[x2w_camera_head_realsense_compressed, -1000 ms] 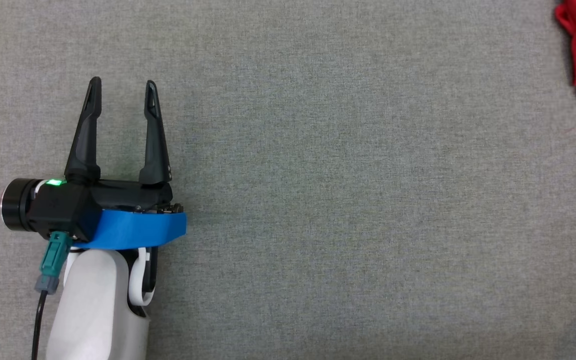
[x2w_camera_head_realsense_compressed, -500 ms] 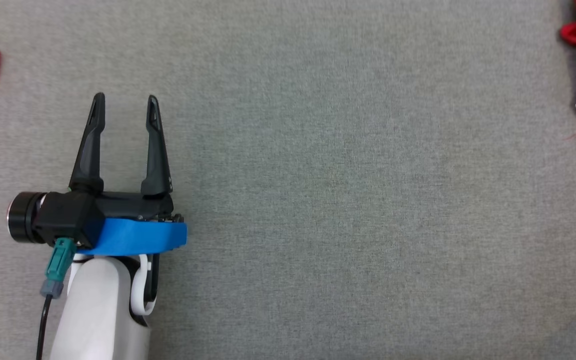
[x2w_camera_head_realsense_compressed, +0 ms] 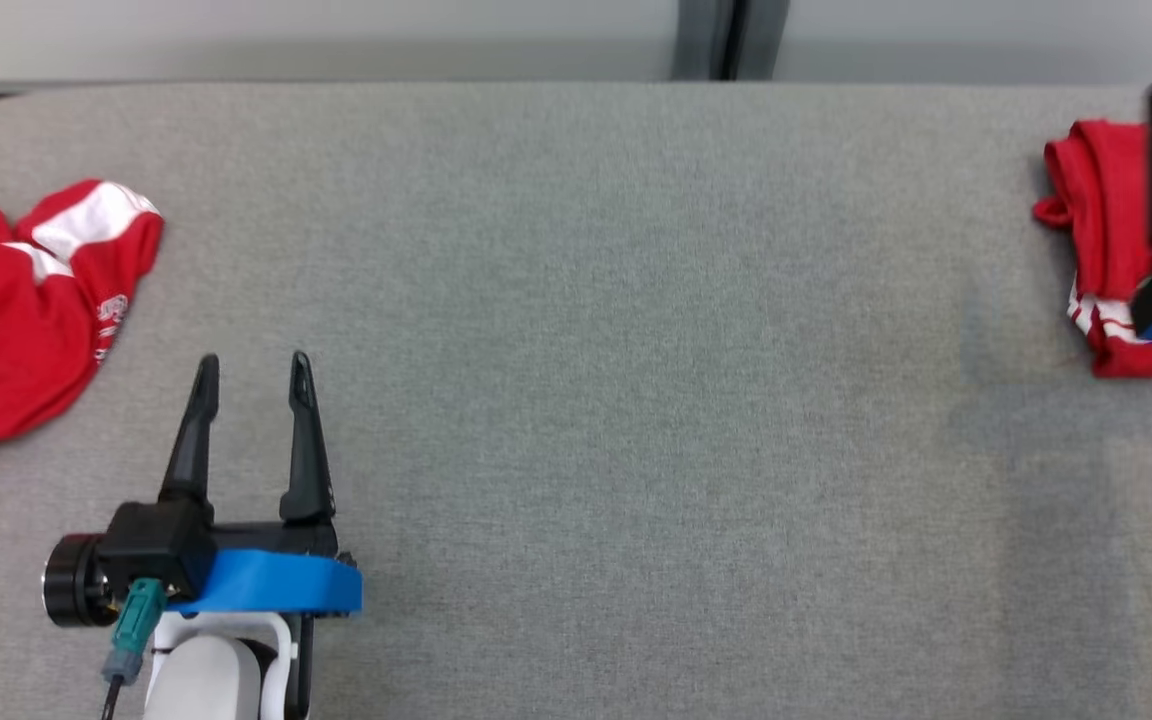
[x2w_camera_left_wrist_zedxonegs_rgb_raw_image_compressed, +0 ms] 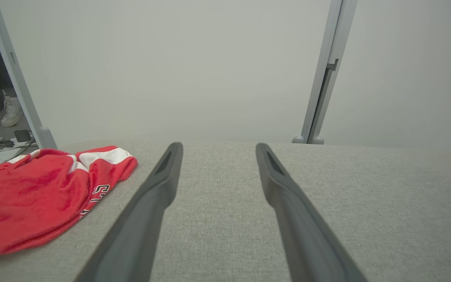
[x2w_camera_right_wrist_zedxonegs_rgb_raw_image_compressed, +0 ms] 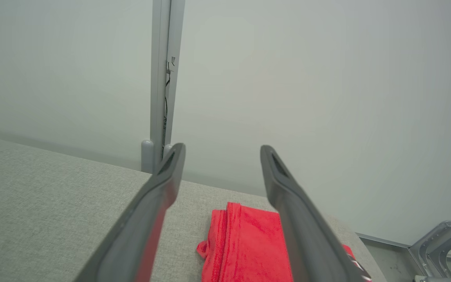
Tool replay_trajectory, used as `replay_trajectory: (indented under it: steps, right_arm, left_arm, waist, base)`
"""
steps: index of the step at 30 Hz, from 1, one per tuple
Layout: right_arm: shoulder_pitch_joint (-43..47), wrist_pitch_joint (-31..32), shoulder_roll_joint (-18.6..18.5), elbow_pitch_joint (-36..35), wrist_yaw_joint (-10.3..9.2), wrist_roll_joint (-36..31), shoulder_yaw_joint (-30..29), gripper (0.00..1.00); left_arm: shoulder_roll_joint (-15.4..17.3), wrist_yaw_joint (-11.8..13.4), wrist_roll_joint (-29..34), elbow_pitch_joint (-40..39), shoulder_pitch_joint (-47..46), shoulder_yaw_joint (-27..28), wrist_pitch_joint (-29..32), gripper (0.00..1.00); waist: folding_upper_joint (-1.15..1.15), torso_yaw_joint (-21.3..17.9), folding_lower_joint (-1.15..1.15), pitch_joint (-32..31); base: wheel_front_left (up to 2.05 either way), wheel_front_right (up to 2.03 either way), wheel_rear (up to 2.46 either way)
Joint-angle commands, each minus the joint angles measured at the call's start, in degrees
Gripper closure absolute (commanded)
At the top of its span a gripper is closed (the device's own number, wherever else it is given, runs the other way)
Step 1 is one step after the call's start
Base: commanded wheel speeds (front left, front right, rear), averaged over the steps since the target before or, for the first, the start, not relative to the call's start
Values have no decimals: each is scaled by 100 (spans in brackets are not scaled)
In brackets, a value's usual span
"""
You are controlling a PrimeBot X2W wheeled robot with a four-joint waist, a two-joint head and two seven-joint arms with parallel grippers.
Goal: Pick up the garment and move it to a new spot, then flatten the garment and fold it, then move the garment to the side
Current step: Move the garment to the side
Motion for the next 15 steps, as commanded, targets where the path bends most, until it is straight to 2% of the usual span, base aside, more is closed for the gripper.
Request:
replay_trajectory:
  steps: [1, 7, 15]
  right_arm:
    - [144, -62, 114, -51, 1, 59, 31, 0]
    - [926, -245, 680, -394, 1, 288, 398, 0]
    - [2116, -257, 1268, -851, 1, 366, 399, 0]
  left_arm:
    - [11, -2, -17, 29, 55, 26, -15, 0]
    - [2, -15, -12, 204, 341, 15, -16, 0]
    - [37, -51, -13, 358, 611, -20, -16, 0]
  waist:
    - [0, -67, 1, -149]
    - [0, 20, 1, -722]
    - [0, 101, 1, -1306]
  base:
    - [0, 0, 0]
    - [0, 0, 0]
    - [0, 0, 0]
